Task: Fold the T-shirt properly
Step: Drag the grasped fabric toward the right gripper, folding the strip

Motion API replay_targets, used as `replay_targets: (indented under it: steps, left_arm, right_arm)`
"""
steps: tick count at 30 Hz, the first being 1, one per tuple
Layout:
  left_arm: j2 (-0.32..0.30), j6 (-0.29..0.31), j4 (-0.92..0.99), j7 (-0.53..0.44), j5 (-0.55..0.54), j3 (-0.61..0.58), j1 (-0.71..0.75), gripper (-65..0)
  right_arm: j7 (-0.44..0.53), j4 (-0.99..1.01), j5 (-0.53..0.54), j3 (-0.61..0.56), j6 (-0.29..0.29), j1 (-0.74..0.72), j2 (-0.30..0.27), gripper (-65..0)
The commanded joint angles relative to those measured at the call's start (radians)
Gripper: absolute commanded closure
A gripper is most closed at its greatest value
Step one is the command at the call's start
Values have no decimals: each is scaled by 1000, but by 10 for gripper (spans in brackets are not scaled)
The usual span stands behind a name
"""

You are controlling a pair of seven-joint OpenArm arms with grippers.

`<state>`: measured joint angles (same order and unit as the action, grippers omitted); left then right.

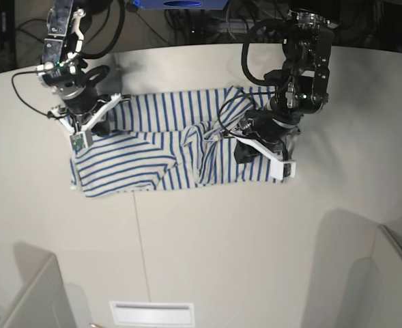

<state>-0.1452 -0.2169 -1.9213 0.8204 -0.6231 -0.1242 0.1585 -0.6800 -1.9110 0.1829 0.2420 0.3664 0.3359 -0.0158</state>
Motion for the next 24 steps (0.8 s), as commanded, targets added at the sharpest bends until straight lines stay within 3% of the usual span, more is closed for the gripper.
replay_targets:
  steps: [1,4,17,24]
  left_arm:
    - [-21,-28,-17,-8,-10,-5,10,0]
    - [-35,-77,-13,-5,-14,-9,49,0]
    - [-38,-80,-11,-3,-8,-12,103,0]
    - [-34,-80,65,-3,-14,-124,94,0]
  right_arm:
    - [15,-18,10,1,0,-11,-5,0]
    - [15,-17,10,1,0,-22,-5,0]
    - [-10,-15,10,1,-5,-18,-6,0]
    - [-34,-15,10,82,-2,-41,21,0]
